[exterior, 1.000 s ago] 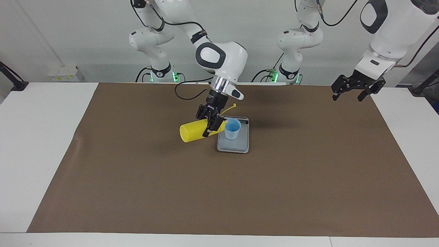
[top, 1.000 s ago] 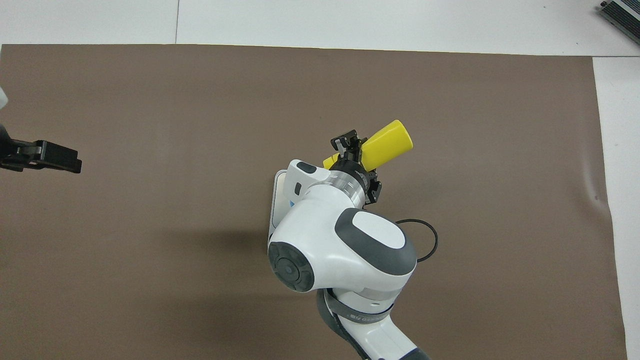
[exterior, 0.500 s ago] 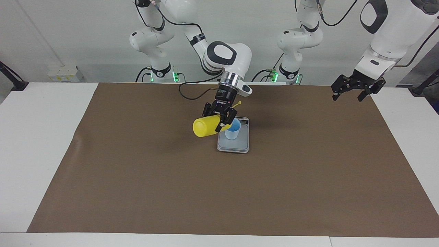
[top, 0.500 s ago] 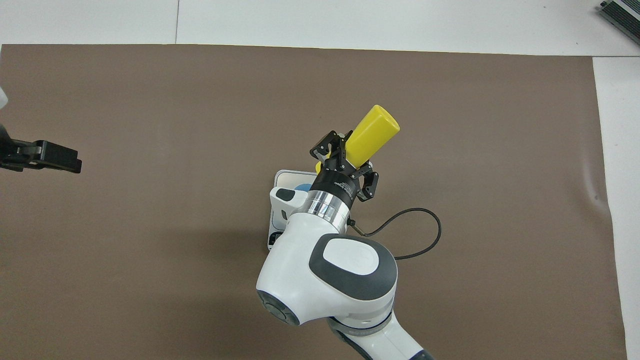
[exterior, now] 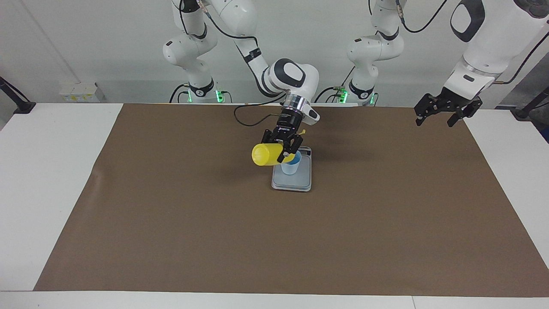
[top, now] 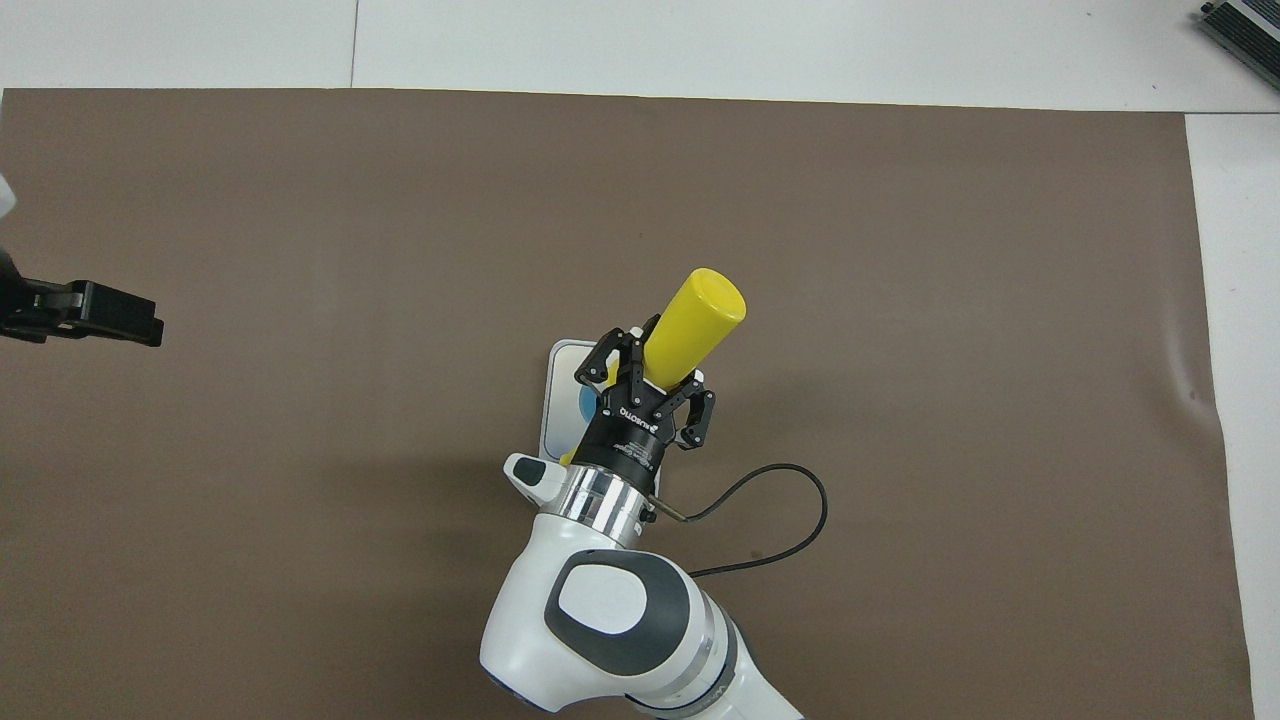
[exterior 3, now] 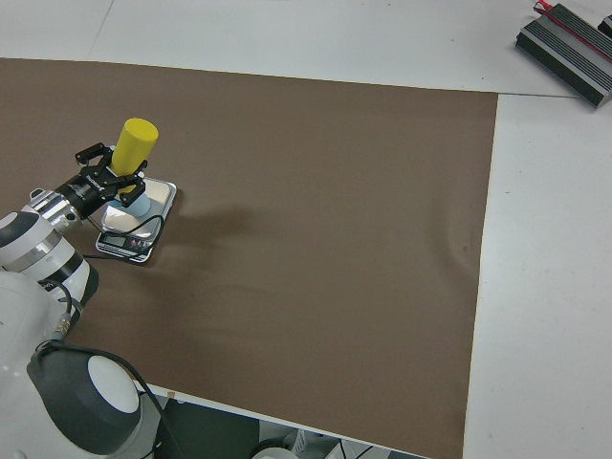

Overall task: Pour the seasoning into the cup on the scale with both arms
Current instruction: 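Tilt the bottle nozzle-down into the cup with the right gripper, then turn the bottle upright and carry it back with the right gripper, then lower the bottle onto the table with the right gripper, then open the right gripper and withdraw from the bottle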

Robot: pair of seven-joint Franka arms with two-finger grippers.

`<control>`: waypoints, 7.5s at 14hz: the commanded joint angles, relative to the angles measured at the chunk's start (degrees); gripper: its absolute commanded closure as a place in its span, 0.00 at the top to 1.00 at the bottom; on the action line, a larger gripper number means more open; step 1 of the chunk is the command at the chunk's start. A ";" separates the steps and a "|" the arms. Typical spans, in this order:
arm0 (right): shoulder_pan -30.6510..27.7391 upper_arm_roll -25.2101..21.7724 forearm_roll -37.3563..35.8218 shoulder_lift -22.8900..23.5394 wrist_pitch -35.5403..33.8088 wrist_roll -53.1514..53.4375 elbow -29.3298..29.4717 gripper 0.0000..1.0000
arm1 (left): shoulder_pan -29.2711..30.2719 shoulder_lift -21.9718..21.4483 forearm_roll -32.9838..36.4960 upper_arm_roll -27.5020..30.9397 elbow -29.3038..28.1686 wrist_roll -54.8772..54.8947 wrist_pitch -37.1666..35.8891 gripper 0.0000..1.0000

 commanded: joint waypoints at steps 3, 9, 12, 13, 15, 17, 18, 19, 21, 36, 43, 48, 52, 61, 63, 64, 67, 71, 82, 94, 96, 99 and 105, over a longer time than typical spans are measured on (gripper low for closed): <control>-0.49 0.29 -2.54 -1.35 -0.43 1.30 -1.04 0.00 | 0.93 -1.38 -0.63 -0.29 -1.40 0.77 -0.24 1.00; -1.19 0.38 -1.57 -2.05 0.28 1.03 -0.52 0.00 | 0.93 -1.38 -0.63 -0.38 -1.40 0.77 -0.24 1.00; -1.37 0.38 -1.14 -2.40 1.15 1.12 -0.43 0.00 | 0.93 -1.39 -0.63 -0.29 -1.40 0.77 -0.24 1.00; -2.07 0.38 0.43 -3.01 2.63 1.12 -0.34 0.00 | 0.93 -1.38 -0.63 -0.29 -1.40 0.77 -0.24 1.00; -4.70 0.38 2.99 -4.77 5.10 0.68 -0.08 0.00 | 0.93 -1.47 -0.63 -0.29 -1.40 0.77 -0.24 1.00; -6.11 0.38 7.37 -5.57 6.07 0.59 0.97 0.00 | 0.93 -1.39 -0.63 -0.29 -1.40 0.77 -0.24 1.00; -6.46 0.38 9.48 -5.65 6.08 0.68 1.59 0.00 | 0.93 -1.38 -0.63 -0.29 -1.40 0.77 -0.24 1.00; -6.56 0.30 11.68 -5.65 5.99 0.59 2.29 0.00 | 0.93 -1.38 -0.63 -0.29 -1.40 0.77 -0.24 1.00; -7.69 0.29 17.21 -5.65 5.90 0.68 3.34 0.00 | 0.93 -1.38 -0.63 -0.29 -1.40 0.77 -0.24 1.00; -13.31 -0.06 43.14 -7.06 1.94 0.51 9.24 0.00 | 0.93 -1.38 -0.63 -0.29 -1.40 0.77 -0.24 1.00; -24.82 -0.06 69.13 -10.05 5.01 0.78 8.54 0.00 | 0.93 -1.38 -0.63 -0.38 -1.40 0.77 -0.24 1.00; -32.20 -0.06 86.10 -10.31 10.02 -9.49 7.14 0.00 | 0.93 -1.38 -0.63 -0.29 -1.40 0.77 -0.24 1.00; -36.78 -0.15 103.59 -11.02 19.68 -20.91 0.99 0.00 | 0.93 -1.39 -0.63 -0.38 -1.40 0.77 -0.24 1.00; -45.57 -0.23 142.17 -10.49 24.01 -54.81 -7.01 0.00 | 0.93 -1.38 -0.63 -0.29 -1.40 0.77 -0.24 1.00; -47.42 -0.23 149.65 -10.31 24.18 -63.35 -8.94 0.00 | 0.93 -1.38 -0.63 -0.29 -1.40 0.77 -0.24 1.00; -48.30 -0.23 152.21 -9.97 23.83 -66.44 -9.74 0.00 | 0.93 -1.38 -0.63 -0.29 -1.40 0.77 -0.24 1.00; -50.32 -0.23 160.21 -8.21 21.99 -76.02 -10.79 0.00 | 0.93 -1.39 -0.63 -0.38 -1.40 0.77 -0.24 1.00; -52.96 -0.23 164.09 -7.33 19.17 -82.45 -12.82 0.00 | 0.93 -1.38 -0.63 -0.29 -1.40 0.77 -0.24 1.00; -53.67 -0.23 169.38 -4.95 17.06 -89.93 -12.73 1.00 | 0.93 -1.38 -0.63 -0.29 -1.40 0.77 -0.24 1.00; -57.70 -0.67 146.12 -8.03 15.75 -89.85 -12.64 1.00 | 0.93 -1.38 -0.63 -0.29 -1.40 0.77 -0.24 1.00; -58.93 -0.67 139.44 -9.08 15.66 -89.76 -12.30 1.00 | 0.93 -1.38 -0.63 -0.29 -1.40 0.77 -0.24 1.00; -60.43 -0.76 132.74 -9.96 15.57 -89.58 -10.45 1.00 | 0.93 -1.38 -0.63 -0.29 -1.40 0.77 -0.24 1.00; -60.79 -0.85 118.25 -13.46 15.04 -84.60 -6.15 1.00 | 0.93 -1.38 -0.63 -0.38 -1.40 0.77 -0.24 1.00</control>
